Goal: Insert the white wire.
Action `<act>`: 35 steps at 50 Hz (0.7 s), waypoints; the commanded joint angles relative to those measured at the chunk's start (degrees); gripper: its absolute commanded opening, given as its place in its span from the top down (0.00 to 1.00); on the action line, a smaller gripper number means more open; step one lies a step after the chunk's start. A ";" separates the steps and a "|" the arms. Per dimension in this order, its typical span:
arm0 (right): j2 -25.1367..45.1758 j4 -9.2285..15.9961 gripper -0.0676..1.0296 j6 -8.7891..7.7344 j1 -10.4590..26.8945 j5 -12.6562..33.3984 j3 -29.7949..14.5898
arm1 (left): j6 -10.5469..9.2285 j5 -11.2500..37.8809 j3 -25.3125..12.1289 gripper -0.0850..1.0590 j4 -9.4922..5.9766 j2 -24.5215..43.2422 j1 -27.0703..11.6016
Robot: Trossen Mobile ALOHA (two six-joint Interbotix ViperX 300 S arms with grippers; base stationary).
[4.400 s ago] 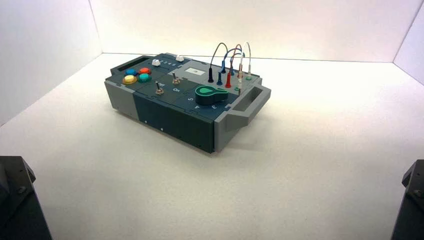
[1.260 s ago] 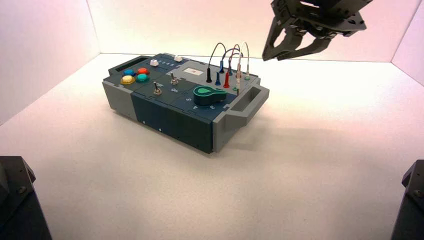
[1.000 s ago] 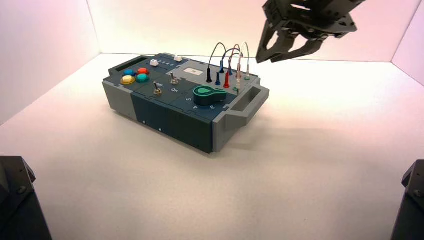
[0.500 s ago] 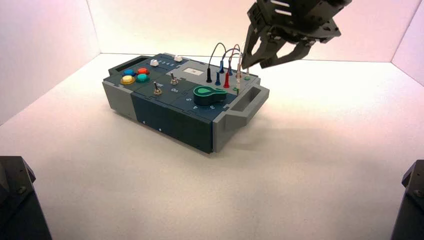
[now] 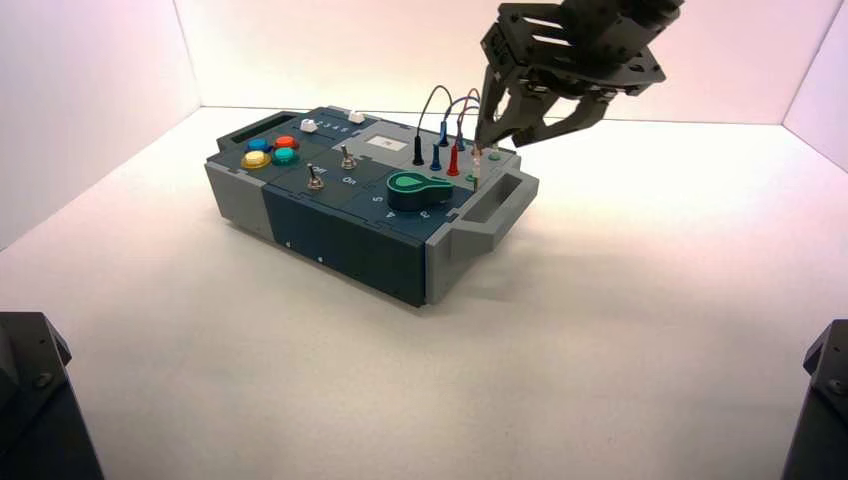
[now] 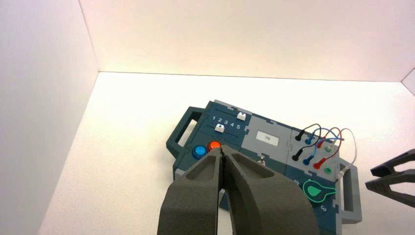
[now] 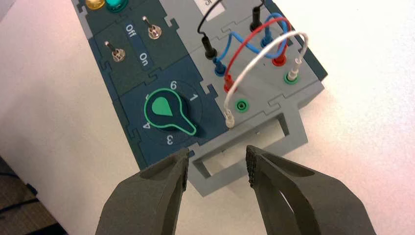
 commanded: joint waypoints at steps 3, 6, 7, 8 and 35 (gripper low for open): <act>0.97 0.09 0.38 -0.26 0.35 -0.70 -2.29 | 0.00 -0.62 -0.62 0.95 0.18 0.70 0.35; 1.49 0.09 0.38 -0.26 0.35 -0.79 -2.46 | 0.00 -0.70 -0.62 0.95 0.18 0.70 0.35; 1.76 0.09 0.38 -0.26 0.35 -0.70 -2.55 | 0.00 -0.62 -0.62 0.95 0.18 0.70 0.35; 1.76 0.09 0.38 -0.26 0.35 -0.79 -2.55 | 0.00 -0.70 -0.62 0.95 0.18 0.70 0.35; 4.83 -0.44 0.38 -0.35 0.35 -2.29 -3.60 | 0.09 -0.62 -0.62 0.95 0.18 0.70 0.35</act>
